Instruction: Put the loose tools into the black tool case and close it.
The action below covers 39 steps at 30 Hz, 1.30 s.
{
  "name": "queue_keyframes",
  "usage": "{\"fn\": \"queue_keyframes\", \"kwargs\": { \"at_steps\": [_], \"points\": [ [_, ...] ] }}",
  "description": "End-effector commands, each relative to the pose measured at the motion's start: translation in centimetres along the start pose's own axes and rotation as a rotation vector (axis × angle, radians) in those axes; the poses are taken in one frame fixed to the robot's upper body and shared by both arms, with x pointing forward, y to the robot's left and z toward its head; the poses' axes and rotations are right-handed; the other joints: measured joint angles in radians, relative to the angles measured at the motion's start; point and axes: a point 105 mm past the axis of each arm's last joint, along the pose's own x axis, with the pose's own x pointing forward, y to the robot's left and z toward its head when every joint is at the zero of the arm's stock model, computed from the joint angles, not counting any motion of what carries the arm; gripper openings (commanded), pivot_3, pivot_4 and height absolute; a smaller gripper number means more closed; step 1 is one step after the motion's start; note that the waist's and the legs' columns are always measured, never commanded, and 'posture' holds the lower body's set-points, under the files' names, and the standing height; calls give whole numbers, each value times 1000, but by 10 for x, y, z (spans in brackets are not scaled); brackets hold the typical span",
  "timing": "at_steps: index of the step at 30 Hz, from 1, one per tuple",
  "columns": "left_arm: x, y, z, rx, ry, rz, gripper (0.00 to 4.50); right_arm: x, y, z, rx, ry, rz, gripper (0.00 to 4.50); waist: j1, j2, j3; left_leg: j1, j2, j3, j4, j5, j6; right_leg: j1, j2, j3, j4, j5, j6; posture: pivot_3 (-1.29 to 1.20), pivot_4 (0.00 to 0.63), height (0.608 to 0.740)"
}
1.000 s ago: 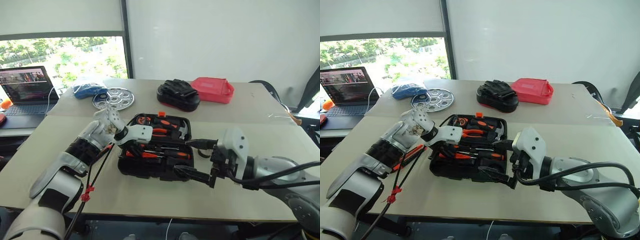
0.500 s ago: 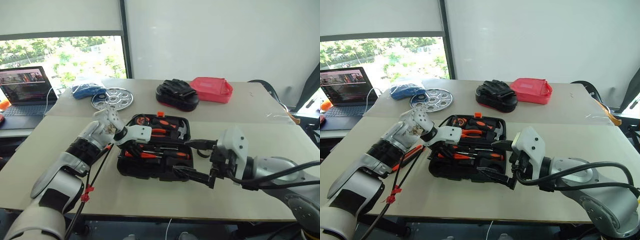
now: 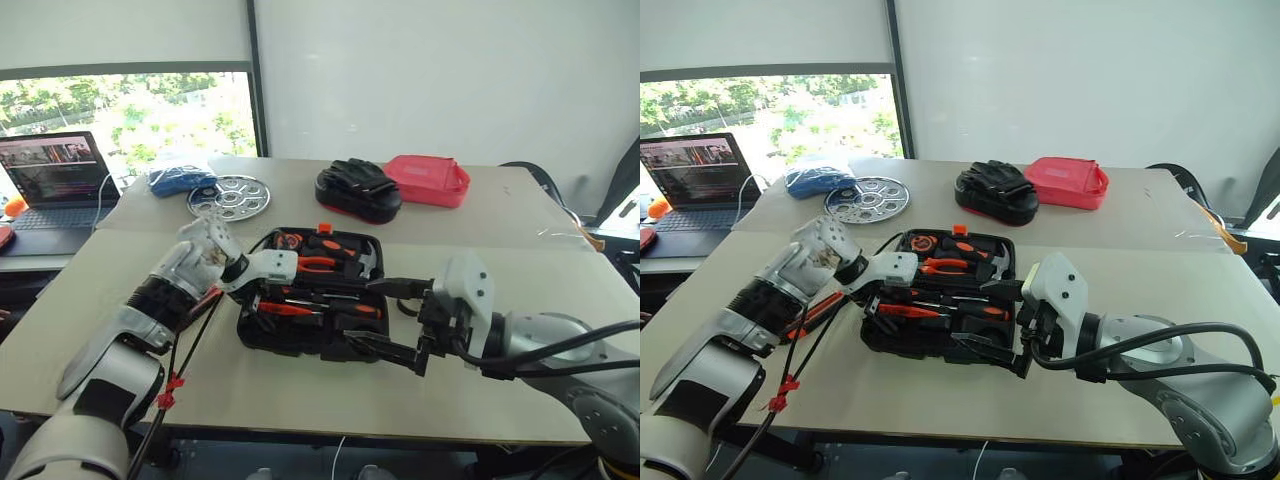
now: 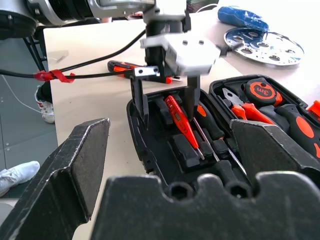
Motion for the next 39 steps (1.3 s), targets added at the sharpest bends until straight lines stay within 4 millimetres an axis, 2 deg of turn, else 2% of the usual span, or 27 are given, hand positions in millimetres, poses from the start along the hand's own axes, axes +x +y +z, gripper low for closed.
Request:
{"fn": "queue_keyframes", "kwargs": {
  "at_steps": [1, 2, 4, 11, 12, 13, 22, 39],
  "points": [
    [-33, 8, 19, 43, -73, 77, 4373, 0, -2, 9, -35, -45, -7, 4500, 0, 0, 0, 0, 0, 0, 0, 0, 0, 0, 0, 0, 0, 0, 0, 0, 150, 740],
    [-35, 9, 19, 49, -77, 82, 3831, 0, -2, 9, -34, -45, -6, 4500, 0, 0, 0, 0, 0, 0, 0, 0, 0, 0, 0, 0, 0, 0, 0, 0, 150, 740],
    [-37, 10, 18, 59, -80, 87, 3223, 0, -2, 8, -34, -44, -6, 4500, 0, 0, 0, 0, 0, 0, 0, 0, 0, 0, 0, 0, 0, 0, 0, 0, 150, 740],
    [-17, 9, 10, 81, -94, 87, 619, 0, -5, 5, -43, -26, -15, 4500, 0, 0, 0, 0, 0, 0, 0, 0, 0, 0, 0, 0, 0, 0, 0, 0, 150, 740],
    [-14, 8, 10, 82, -95, 88, 264, 0, -5, 5, -43, -25, -15, 4500, 0, 0, 0, 0, 0, 0, 0, 0, 0, 0, 0, 0, 0, 0, 0, 0, 150, 740],
    [-12, 8, 9, 84, -96, 89, 110, 0, -5, 5, -44, -25, -16, 4500, 0, 0, 0, 0, 0, 0, 0, 0, 0, 0, 0, 0, 0, 0, 0, 0, 150, 740],
    [0, 6, -5, 66, -65, 102, 110, 0, -5, 6, -40, -26, -16, 4500, 0, 0, 0, 0, 0, 0, 0, 0, 0, 0, 0, 0, 0, 0, 0, 0, 150, 740],
    [9, 6, -8, 45, -79, 117, 110, 1, -4, 8, -31, -34, 3, 4500, 0, 0, 0, 0, 0, 0, 0, 0, 0, 0, 0, 0, 0, 0, 0, 0, 150, 740]
  ]
}}
